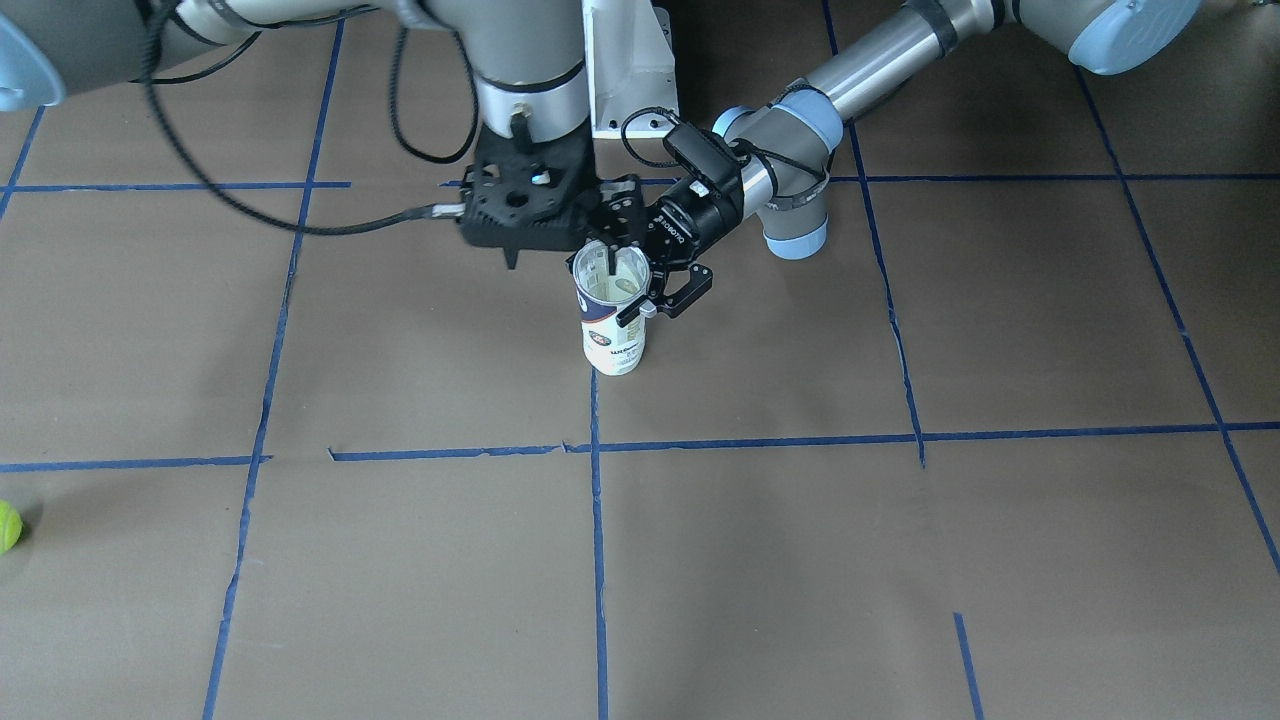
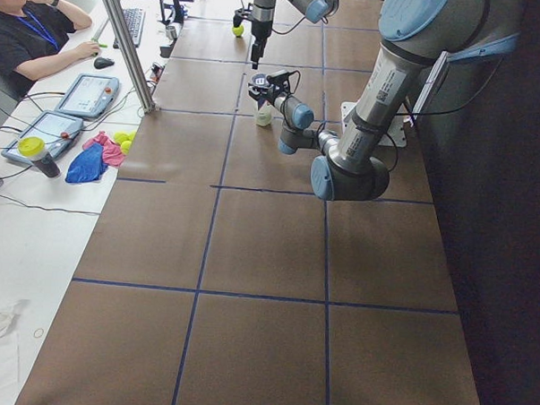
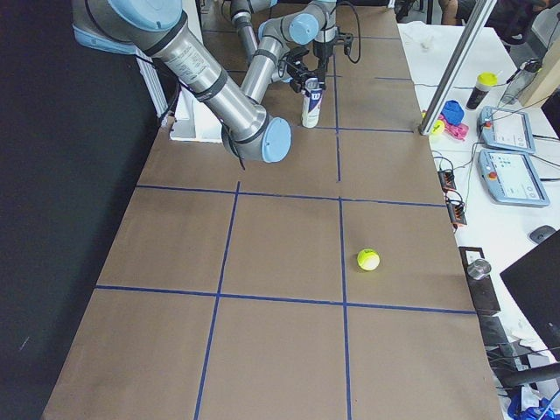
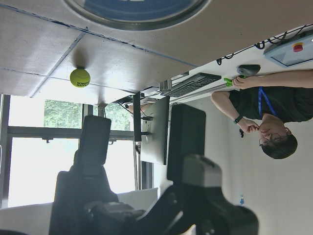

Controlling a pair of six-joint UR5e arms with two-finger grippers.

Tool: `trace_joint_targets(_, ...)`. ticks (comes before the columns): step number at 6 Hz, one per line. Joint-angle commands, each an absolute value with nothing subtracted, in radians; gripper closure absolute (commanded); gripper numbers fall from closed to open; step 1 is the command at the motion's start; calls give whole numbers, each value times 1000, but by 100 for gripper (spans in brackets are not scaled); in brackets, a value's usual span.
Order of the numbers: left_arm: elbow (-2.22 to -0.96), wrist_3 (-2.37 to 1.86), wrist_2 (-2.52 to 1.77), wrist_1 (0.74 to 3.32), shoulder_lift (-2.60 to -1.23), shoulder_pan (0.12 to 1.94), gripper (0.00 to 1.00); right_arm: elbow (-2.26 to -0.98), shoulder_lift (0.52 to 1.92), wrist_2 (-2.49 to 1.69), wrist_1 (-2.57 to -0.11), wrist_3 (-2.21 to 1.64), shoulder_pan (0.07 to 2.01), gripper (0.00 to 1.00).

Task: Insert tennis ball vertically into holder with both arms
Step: 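Move the right gripper to the second yellow ball and grasp it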

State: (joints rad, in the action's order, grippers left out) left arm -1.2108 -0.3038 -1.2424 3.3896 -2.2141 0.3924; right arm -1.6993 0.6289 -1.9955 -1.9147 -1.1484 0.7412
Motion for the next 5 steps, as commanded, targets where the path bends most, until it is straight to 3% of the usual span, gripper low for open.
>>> trace_joint_targets(1,-1212,-307,-1243,3390,-2212,393,14,-1701,726,-2139,-1914,-868,918,1)
trace_joint_targets(3,-1212,-310,-1243,3390,-2212,393,14,-1683,915,-2189,-1878,-392,1113,1)
trace_joint_targets(5,-1212,-310,-1243,3390,-2210,393,14,-1462,1073,-2230,-1573,-96,1239,1)
